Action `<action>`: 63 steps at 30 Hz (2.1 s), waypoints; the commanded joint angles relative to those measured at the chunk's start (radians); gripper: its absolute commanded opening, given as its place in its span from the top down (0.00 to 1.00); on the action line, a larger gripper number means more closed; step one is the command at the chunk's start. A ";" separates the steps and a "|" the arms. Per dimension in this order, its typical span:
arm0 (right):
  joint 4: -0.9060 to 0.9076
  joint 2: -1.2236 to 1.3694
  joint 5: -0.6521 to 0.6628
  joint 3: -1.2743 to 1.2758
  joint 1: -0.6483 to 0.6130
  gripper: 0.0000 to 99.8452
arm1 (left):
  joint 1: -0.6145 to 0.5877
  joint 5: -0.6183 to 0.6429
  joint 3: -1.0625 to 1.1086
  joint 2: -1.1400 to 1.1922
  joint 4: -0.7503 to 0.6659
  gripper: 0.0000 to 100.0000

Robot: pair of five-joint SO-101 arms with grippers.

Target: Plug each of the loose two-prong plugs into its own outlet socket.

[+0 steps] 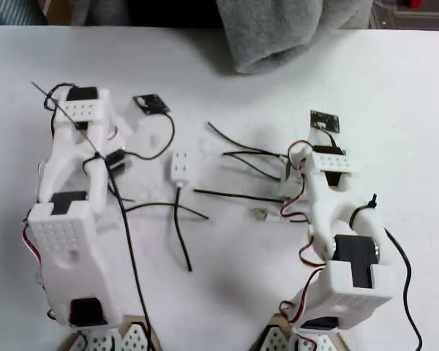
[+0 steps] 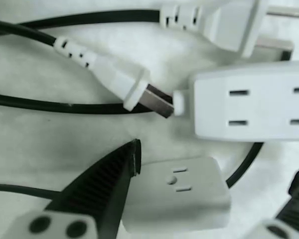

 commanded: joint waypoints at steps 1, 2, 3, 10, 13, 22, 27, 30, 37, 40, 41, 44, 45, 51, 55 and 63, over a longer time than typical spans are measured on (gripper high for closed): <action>-0.012 -0.010 0.011 -0.005 -0.005 0.55 | -0.002 0.043 -0.028 -0.015 -0.063 0.98; -0.012 -0.010 0.011 -0.005 -0.005 0.55 | -0.010 0.055 -0.028 -0.015 -0.080 0.98; -0.012 -0.010 0.011 -0.005 -0.005 0.55 | -0.019 0.060 -0.028 -0.015 -0.091 0.98; -0.012 -0.010 0.011 -0.005 -0.005 0.55 | -0.041 0.063 -0.021 -0.005 -0.104 0.91; -0.012 -0.010 0.011 -0.005 -0.005 0.55 | -0.041 0.068 -0.021 -0.005 -0.121 0.90; -0.012 -0.010 0.011 -0.005 -0.005 0.55 | -0.041 0.068 -0.020 -0.005 -0.175 0.90; -0.012 -0.010 0.011 -0.005 -0.005 0.55 | -0.041 0.068 -0.028 0.036 -0.187 0.90; -0.012 -0.010 0.011 -0.005 -0.005 0.55 | -0.041 0.068 -0.029 0.042 -0.187 0.90; -0.012 -0.010 0.011 -0.005 -0.005 0.55 | -0.036 0.135 -0.029 0.048 -0.207 0.92; -0.012 -0.010 0.011 -0.005 -0.005 0.55 | -0.036 0.189 -0.029 0.048 -0.236 0.98; -0.012 -0.010 0.011 -0.005 -0.005 0.55 | -0.035 0.192 -0.029 0.047 -0.236 0.97; -0.012 -0.010 0.011 -0.005 -0.005 0.55 | -0.031 0.193 -0.029 0.042 -0.236 0.98; -0.012 -0.010 0.011 -0.005 -0.005 0.55 | -0.024 0.193 -0.029 0.039 -0.235 0.98; -0.012 -0.010 0.011 -0.005 -0.005 0.55 | 0.050 0.206 -0.028 -0.051 -0.164 0.98; -0.012 -0.010 0.011 -0.005 -0.005 0.55 | 0.084 0.301 -0.018 -0.214 -0.115 0.98; -0.019 -0.010 0.011 -0.005 -0.005 0.55 | 0.127 0.370 0.140 -0.489 -0.072 0.98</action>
